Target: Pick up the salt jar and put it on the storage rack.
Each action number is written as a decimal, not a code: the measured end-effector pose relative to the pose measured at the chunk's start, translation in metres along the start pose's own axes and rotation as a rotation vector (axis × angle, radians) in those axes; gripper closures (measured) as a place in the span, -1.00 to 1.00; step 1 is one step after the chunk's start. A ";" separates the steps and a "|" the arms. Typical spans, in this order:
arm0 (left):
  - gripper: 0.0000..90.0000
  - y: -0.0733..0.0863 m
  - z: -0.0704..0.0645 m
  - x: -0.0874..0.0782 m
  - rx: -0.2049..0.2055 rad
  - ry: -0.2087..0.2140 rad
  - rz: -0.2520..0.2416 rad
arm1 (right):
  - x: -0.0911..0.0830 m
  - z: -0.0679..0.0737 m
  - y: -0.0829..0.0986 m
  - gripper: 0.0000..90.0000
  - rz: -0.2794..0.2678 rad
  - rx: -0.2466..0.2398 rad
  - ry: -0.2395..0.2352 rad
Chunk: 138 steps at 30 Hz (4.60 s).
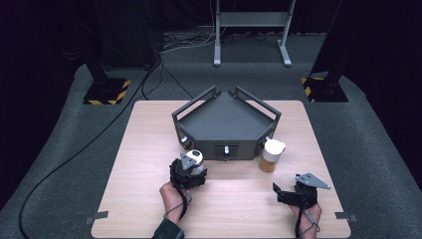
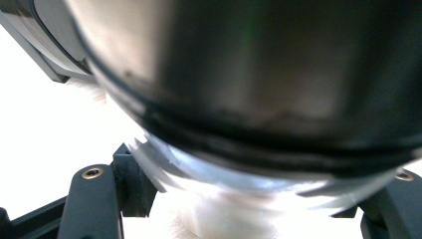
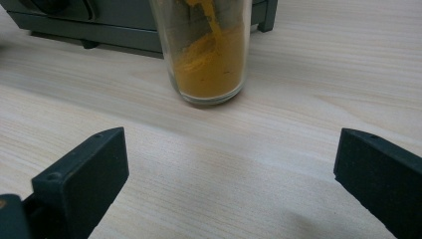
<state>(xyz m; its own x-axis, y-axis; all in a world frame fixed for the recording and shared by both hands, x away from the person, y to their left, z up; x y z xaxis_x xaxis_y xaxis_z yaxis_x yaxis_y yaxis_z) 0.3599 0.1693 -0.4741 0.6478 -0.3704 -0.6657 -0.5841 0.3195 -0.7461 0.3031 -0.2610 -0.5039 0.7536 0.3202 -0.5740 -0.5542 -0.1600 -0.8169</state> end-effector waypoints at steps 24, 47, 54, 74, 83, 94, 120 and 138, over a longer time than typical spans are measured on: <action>-0.29 -0.018 0.011 -0.021 0.015 0.018 -0.030 | 0.000 0.000 0.000 -1.00 0.003 0.002 -0.001; -0.29 -0.034 0.020 -0.034 0.015 0.048 -0.041 | 0.001 0.000 -0.001 -1.00 0.007 0.002 -0.002; -0.29 -0.037 0.024 -0.036 0.007 0.059 -0.041 | 0.001 0.000 -0.001 -1.00 0.008 0.003 -0.001; -0.29 -0.047 0.025 -0.041 0.021 0.056 -0.036 | 0.001 0.000 -0.001 -1.00 0.009 0.004 -0.002; -0.29 -0.052 0.025 -0.042 0.029 0.057 -0.036 | 0.001 0.000 -0.001 -1.00 0.010 0.002 -0.003; -0.29 -0.058 0.025 -0.046 0.032 0.060 -0.044 | 0.001 0.000 -0.001 -1.00 0.010 0.004 -0.003; -0.29 -0.075 0.029 -0.058 0.045 0.057 -0.071 | 0.001 -0.001 -0.001 -1.00 0.009 0.004 -0.005; -0.29 -0.102 0.034 -0.054 0.064 0.028 -0.061 | 0.001 -0.001 -0.001 -1.00 0.009 0.004 -0.005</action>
<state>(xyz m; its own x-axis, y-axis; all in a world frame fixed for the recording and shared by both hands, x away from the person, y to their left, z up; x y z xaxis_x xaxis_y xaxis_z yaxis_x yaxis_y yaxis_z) 0.4008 0.1863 -0.3620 0.6669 -0.4152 -0.6188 -0.5109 0.3497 -0.7853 0.3043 -0.2612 -0.5036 0.7467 0.3236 -0.5812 -0.5625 -0.1592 -0.8113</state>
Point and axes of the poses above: each handheld gripper's, and its own axes: x roughly forward along the jaws, y roughly out of its underside, z roughly to its left, the point moved 9 cm from there along x, roughly forward along the jaws, and after that the axes turned 6 degrees about z, right-handed, at the moved point
